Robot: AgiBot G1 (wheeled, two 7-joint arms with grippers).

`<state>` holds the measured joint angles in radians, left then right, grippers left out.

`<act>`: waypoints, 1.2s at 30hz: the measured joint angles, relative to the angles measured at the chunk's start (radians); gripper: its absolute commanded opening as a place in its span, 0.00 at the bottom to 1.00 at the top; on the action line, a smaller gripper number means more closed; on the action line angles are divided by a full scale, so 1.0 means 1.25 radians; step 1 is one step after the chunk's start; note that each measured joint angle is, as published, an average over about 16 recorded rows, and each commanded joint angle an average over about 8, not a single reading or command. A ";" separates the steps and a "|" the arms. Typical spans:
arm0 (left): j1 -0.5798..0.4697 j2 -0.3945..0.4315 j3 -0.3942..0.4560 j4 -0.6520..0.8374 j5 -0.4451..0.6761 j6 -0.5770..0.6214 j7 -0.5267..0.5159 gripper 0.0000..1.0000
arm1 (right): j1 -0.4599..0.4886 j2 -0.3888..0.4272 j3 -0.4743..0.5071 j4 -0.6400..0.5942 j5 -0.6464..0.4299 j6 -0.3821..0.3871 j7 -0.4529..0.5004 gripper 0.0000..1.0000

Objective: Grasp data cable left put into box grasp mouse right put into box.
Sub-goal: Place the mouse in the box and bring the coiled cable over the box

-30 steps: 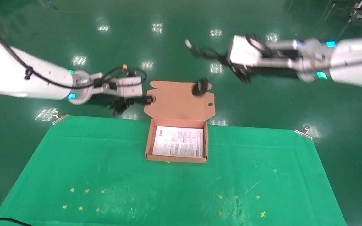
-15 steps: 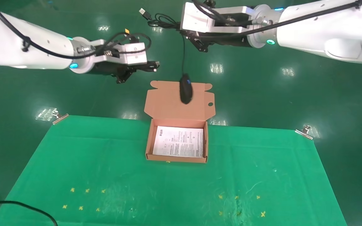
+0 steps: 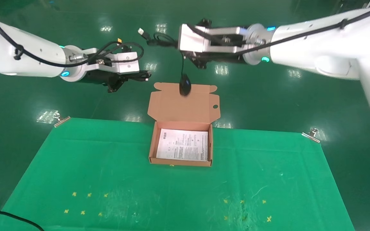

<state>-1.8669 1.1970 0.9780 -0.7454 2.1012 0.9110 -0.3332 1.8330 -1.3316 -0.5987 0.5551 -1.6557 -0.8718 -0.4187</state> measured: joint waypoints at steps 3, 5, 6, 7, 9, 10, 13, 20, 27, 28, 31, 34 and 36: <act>0.007 -0.007 0.008 -0.009 0.019 0.010 -0.023 0.00 | -0.012 -0.005 -0.009 -0.008 0.001 0.001 0.000 0.00; 0.011 -0.012 0.013 -0.015 0.033 0.017 -0.041 0.00 | -0.020 -0.008 -0.016 -0.012 0.003 0.001 0.001 0.00; 0.013 -0.014 0.015 -0.018 0.040 0.020 -0.050 0.00 | -0.024 -0.009 -0.020 -0.014 0.004 0.001 0.003 0.00; 0.015 -0.016 0.017 -0.020 0.047 0.024 -0.060 0.00 | -0.028 -0.010 -0.024 -0.015 0.006 0.001 0.004 0.00; 0.020 -0.020 0.022 -0.025 0.062 0.031 -0.080 0.00 | -0.036 -0.013 -0.033 -0.015 0.010 0.002 0.008 0.00; 0.021 -0.023 0.025 -0.027 0.069 0.034 -0.090 0.00 | -0.041 -0.014 -0.038 -0.015 0.013 0.003 0.011 0.00; 0.026 -0.029 0.031 -0.037 0.090 0.045 -0.119 0.00 | -0.053 -0.017 -0.054 -0.012 0.022 0.008 0.018 0.00; 0.033 -0.045 0.039 -0.065 0.125 0.067 -0.172 0.00 | -0.078 -0.024 -0.107 -0.002 0.052 0.032 0.039 0.00; 0.039 -0.057 0.043 -0.096 0.142 0.079 -0.201 0.00 | -0.099 -0.028 -0.178 0.010 0.098 0.066 0.066 0.00; 0.040 -0.058 0.043 -0.100 0.143 0.080 -0.203 0.00 | -0.102 -0.028 -0.189 0.011 0.106 0.071 0.071 0.00; 0.042 -0.060 0.043 -0.108 0.146 0.082 -0.210 0.00 | -0.111 -0.028 -0.220 0.013 0.131 0.084 0.084 0.00; 0.043 -0.062 0.043 -0.114 0.149 0.084 -0.214 0.00 | -0.119 -0.028 -0.250 0.011 0.156 0.098 0.097 0.00; 0.043 -0.063 0.044 -0.116 0.150 0.084 -0.217 0.00 | -0.124 -0.028 -0.268 0.005 0.171 0.107 0.105 0.00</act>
<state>-1.8127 1.1185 1.0325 -0.8910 2.2887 1.0164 -0.6039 1.6781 -1.3662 -0.9339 0.5620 -1.4418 -0.7383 -0.2878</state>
